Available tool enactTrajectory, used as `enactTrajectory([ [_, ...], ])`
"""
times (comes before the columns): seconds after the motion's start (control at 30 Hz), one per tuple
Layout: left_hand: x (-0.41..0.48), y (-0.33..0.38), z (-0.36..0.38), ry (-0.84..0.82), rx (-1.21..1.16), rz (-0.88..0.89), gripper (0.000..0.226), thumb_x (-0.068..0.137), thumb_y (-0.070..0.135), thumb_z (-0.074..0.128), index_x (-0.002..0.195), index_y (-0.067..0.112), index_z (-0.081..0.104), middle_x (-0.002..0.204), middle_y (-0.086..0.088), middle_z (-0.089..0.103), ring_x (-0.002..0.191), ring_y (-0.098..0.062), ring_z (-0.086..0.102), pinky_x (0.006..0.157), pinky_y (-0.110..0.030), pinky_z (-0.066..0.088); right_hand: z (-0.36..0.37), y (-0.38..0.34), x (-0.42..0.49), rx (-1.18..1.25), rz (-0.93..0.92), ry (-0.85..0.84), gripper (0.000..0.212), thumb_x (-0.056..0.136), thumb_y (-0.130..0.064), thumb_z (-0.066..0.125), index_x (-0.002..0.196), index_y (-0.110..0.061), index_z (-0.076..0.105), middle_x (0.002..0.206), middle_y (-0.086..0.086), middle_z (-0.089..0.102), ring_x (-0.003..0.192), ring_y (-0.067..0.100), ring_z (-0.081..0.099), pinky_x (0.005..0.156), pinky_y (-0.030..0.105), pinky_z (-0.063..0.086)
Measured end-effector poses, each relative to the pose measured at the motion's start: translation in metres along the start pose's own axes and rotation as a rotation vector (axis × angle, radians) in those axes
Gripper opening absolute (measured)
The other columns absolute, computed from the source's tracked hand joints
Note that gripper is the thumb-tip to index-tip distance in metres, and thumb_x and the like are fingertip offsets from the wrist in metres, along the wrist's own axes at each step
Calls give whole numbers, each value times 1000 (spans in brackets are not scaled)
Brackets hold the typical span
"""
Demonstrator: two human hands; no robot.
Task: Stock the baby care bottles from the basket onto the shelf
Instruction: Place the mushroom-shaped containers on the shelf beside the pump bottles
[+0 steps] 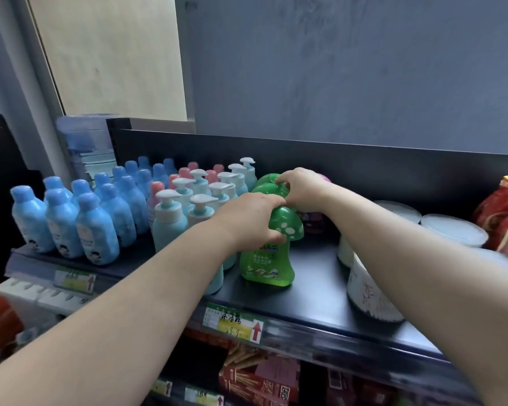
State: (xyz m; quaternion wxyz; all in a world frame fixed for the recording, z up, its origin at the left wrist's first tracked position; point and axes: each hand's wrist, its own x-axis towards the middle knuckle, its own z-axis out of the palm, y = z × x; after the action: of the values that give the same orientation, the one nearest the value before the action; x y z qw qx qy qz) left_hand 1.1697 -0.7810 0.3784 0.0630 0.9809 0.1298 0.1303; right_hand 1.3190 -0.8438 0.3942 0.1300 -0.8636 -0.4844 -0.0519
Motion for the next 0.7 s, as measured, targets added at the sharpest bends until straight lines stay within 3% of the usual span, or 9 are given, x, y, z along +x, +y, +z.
enactTrajectory([
  [0.1, 11, -3, 4, -20, 29, -6, 66, 84, 38, 67, 142, 26, 38, 139, 0, 47, 124, -21, 46, 99, -38, 43, -9, 10, 3, 61, 12, -21, 51, 85, -36, 67, 130, -14, 58, 122, 4, 63, 111, 22, 58, 89, 28, 44],
  [0.17, 18, -5, 6, -24, 50, -14, 64, 86, 36, 65, 141, 21, 38, 140, -2, 44, 127, -22, 44, 102, -38, 40, -10, 22, 5, 102, 31, 46, 29, 89, -28, 60, 113, -14, 70, 107, 5, 70, 100, 24, 63, 83, 29, 48],
  [0.23, 24, -7, 8, -11, 61, -25, 63, 87, 33, 64, 142, 19, 37, 142, -2, 40, 129, -23, 41, 104, -39, 39, -10, 33, 9, 123, 50, 124, 26, 90, -16, 50, 102, -10, 73, 104, 9, 71, 101, 28, 63, 82, 29, 49],
  [0.33, 31, -9, 11, -10, 77, -39, 61, 87, 30, 64, 141, 17, 38, 146, -2, 31, 130, -25, 37, 103, -43, 39, -7, 48, 19, 97, 98, 152, 32, 93, -16, 49, 120, -13, 65, 128, 9, 60, 119, 27, 53, 94, 28, 41],
  [0.43, 38, -9, 13, -30, 85, -43, 59, 84, 27, 65, 136, 16, 39, 143, -2, 32, 126, -26, 42, 99, -45, 43, 0, 57, 31, 4, 117, 103, 42, 94, -20, 48, 136, -23, 52, 139, 7, 44, 128, 28, 41, 102, 37, 41],
  [0.57, 45, -5, 18, -92, 129, -62, 81, 83, 16, 63, 149, 30, 18, 159, -1, 10, 138, -29, 29, 105, -45, 39, 10, 59, 42, -143, 153, -8, 48, 94, -23, 47, 140, -33, 42, 142, 3, 38, 129, 29, 37, 100, 42, 43],
  [0.7, 48, -3, 23, -56, 154, -77, 76, 84, 7, 57, 147, 33, 24, 160, 0, 7, 139, -29, 27, 101, -42, 41, 16, 60, 50, -192, 165, -45, 60, 90, -19, 51, 143, -41, 34, 137, 2, 40, 121, 30, 47, 91, 40, 50],
])
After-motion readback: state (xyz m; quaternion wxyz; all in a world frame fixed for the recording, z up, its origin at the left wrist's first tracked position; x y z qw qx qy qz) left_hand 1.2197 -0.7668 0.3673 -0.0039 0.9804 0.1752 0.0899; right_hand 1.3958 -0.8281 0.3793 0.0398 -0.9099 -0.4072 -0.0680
